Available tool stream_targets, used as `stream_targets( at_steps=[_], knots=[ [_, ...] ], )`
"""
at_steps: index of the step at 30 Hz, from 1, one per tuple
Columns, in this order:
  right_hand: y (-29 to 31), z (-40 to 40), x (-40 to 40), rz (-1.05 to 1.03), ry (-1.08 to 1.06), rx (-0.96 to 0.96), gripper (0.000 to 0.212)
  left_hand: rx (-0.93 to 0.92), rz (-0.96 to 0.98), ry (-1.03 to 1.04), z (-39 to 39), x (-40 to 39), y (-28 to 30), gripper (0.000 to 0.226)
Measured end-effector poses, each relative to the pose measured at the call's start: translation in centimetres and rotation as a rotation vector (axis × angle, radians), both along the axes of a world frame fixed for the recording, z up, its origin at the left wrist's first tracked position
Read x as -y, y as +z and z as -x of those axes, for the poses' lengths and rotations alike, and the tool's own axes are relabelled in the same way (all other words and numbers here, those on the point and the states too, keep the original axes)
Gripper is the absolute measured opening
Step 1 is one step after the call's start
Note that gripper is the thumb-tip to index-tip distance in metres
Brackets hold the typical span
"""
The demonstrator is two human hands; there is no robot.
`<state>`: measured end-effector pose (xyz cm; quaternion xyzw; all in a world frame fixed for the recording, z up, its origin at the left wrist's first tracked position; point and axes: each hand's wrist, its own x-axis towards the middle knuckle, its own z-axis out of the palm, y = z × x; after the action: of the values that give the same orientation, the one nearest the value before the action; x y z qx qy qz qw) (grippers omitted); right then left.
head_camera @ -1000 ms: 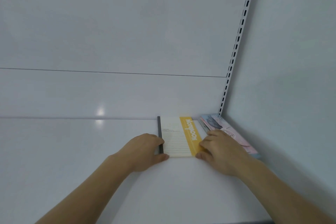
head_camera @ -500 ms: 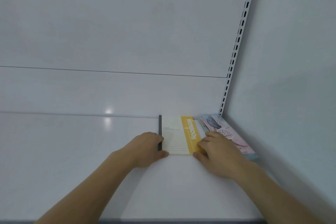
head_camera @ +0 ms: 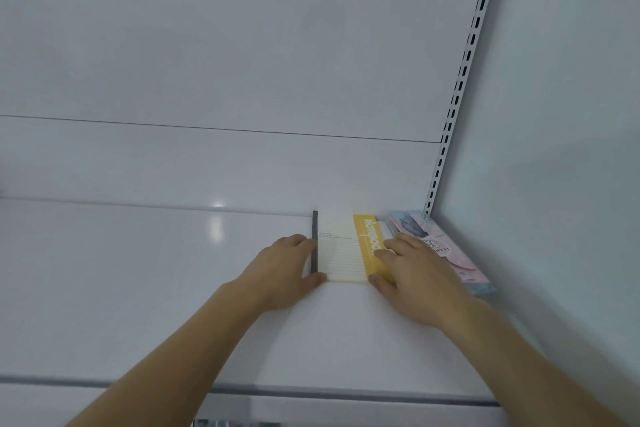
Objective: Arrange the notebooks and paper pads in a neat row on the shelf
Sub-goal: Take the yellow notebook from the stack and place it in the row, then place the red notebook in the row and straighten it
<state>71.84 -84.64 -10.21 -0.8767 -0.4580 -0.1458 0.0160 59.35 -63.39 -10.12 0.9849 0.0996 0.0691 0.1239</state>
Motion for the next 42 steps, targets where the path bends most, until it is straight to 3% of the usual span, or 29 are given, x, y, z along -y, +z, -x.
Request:
stream_targets(
  at_steps=[10,29,42],
  knots=[
    [2.4,9.3,-6.0,-0.045,0.025,-0.046,0.066,0.181,-0.145,0.164,9.3,-2.9,1.9,0.068],
    [3.8,42.5,-34.8,-0.062,0.43,-0.114,0.07,0.242,-0.169,0.663,48.2,-25.4,3.0,0.064],
    [4.2,49.2,-58.4,-0.188,0.587,-0.12,0.073,0.163,-0.222,0.773,56.0,-45.0,3.9,0.062]
  ],
)
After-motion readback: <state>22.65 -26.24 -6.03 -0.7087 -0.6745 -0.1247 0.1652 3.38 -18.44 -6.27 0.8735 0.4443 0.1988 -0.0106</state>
